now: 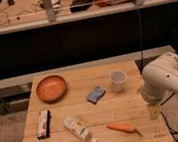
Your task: Drag the pepper across the table
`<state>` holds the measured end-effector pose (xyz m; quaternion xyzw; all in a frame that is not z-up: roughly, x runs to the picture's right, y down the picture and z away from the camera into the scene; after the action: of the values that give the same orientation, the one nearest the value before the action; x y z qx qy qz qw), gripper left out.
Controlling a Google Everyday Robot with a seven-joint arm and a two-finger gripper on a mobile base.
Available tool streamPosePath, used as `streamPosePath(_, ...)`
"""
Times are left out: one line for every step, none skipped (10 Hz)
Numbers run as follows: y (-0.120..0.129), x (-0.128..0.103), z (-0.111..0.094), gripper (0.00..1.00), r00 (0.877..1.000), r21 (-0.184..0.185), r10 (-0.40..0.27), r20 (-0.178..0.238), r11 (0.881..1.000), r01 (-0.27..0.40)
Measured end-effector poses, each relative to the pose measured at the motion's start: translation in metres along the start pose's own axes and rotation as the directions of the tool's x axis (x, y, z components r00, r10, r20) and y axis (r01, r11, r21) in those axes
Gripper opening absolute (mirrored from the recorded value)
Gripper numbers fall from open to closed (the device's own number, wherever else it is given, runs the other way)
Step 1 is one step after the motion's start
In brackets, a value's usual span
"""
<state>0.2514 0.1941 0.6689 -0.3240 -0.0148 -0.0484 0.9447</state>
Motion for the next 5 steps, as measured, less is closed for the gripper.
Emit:
streamPosePath(0.004, -0.001, 0.003, 0.8, 1.0, -0.004, -0.021, -0.004, 1.0, 0.021)
streamPosePath(0.007, -0.003, 0.005, 0.8, 0.999, -0.005, -0.035, -0.006, 0.999, 0.035)
streamPosePath(0.012, -0.011, 0.006, 0.8, 0.998, -0.004, -0.065, -0.008, 0.998, 0.065)
streamPosePath(0.017, -0.014, 0.007, 0.8, 0.996, -0.003, -0.086, -0.015, 0.996, 0.086)
streamPosePath(0.02, -0.017, 0.008, 0.8, 0.995, -0.004, -0.096, -0.013, 0.995, 0.096)
